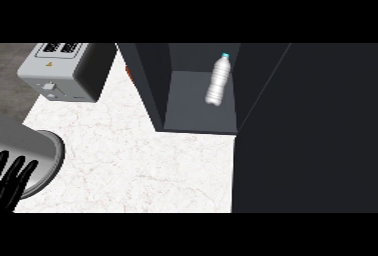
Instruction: Pick up the bottled water, place it into the cabinet and close the cabinet
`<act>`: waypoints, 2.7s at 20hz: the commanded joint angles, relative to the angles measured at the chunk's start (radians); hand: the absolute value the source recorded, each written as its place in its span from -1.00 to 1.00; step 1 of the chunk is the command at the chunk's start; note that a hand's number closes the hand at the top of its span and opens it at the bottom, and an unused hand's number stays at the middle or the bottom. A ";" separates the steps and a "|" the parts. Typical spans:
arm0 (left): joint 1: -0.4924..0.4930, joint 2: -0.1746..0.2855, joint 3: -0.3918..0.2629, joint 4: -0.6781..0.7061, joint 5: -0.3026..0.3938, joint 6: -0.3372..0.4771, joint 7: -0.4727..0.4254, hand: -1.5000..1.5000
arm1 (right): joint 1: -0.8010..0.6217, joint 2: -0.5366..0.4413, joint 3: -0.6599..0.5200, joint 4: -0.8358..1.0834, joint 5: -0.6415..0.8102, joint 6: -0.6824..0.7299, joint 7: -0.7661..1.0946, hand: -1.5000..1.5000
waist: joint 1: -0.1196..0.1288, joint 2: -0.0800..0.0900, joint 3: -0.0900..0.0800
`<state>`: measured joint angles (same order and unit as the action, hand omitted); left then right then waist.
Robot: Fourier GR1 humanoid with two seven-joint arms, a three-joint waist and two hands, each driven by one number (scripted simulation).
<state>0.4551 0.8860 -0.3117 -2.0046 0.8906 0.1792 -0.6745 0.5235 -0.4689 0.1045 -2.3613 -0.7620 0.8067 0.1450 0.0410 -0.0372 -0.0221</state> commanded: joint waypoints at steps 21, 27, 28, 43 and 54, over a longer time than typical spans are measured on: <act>0.169 0.119 0.184 0.030 0.087 -0.199 -0.056 -1.00 | -0.588 0.224 0.399 -0.023 0.204 -0.540 0.346 1.00 | 0.055 0.006 0.000; 0.204 0.148 0.238 0.054 0.104 -0.274 -0.077 -1.00 | -0.810 0.350 0.453 0.109 0.246 -0.693 0.445 1.00 | 0.093 0.019 0.004; 0.194 0.150 0.246 0.043 0.116 -0.280 -0.074 -1.00 | -0.849 0.381 0.479 0.161 0.254 -0.700 0.454 1.00 | 0.100 0.025 0.005; 0.440 0.116 0.420 0.160 0.107 -0.537 -0.196 -1.00 | -1.480 0.468 0.412 0.680 -0.133 -0.847 0.540 1.00 | 0.047 0.035 0.021; 0.550 -0.009 0.530 0.166 0.054 -0.665 -0.190 -1.00 | -1.422 0.434 0.270 0.967 -0.181 -0.622 0.476 1.00 | 0.000 0.037 0.022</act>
<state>0.9585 0.9325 0.2008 -1.8645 0.9989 -0.3801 -0.8066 -0.9038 -0.0197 0.4270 -1.4977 -0.9423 0.1132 0.6431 0.0447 -0.0003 0.0002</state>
